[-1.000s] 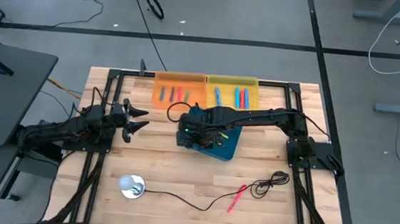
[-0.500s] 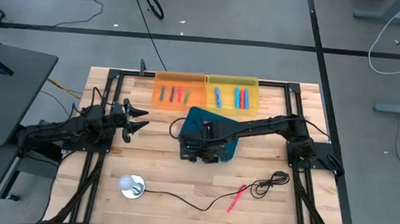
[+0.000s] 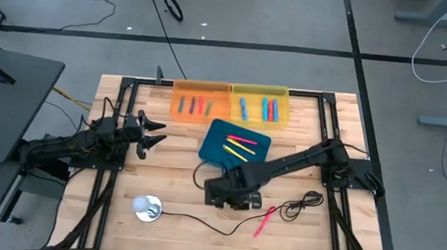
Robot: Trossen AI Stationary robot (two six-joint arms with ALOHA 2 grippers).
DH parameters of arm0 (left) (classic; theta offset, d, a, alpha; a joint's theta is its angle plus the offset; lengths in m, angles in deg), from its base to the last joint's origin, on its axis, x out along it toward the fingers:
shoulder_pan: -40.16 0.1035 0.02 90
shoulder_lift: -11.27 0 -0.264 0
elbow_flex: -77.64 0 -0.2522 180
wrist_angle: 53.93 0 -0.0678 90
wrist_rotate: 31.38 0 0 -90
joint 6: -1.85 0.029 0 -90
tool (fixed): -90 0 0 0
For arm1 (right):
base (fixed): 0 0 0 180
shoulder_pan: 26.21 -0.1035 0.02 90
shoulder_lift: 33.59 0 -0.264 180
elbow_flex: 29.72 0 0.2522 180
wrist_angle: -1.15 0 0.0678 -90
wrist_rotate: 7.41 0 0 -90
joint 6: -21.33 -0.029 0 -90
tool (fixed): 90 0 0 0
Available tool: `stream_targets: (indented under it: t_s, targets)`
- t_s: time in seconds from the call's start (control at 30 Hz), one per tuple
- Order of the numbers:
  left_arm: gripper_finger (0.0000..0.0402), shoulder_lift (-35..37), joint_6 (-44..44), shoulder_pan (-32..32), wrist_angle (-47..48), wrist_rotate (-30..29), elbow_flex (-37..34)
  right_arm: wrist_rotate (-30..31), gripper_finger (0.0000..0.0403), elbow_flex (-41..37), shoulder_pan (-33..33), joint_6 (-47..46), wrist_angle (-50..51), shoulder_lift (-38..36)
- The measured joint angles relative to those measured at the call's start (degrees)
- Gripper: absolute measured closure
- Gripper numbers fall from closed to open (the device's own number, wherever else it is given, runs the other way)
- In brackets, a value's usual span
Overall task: Pick & Place Markers
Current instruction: Put the pink highlighter into the blue bin
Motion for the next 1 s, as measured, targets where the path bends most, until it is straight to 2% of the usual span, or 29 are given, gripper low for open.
stream_targets:
  t_s: [0.43, 0.87, 1.0]
  targets:
    - [0.0179, -0.01, 0.00, 0.01, 0.00, 0.00, -0.01, 0.17, 0.0184, -0.17, -7.77, -14.72, -0.25, 0.00]
    - [0.0179, -0.02, 0.04, 0.00, 0.00, 0.00, 0.00, 0.18, 0.0184, -5.80, -13.78, -29.95, -0.28, 0.02]
    - [0.0179, -0.01, 0.04, 0.00, 0.00, 0.00, -0.01, 0.00, 0.0184, -8.47, -14.79, -30.81, -0.33, 0.02]
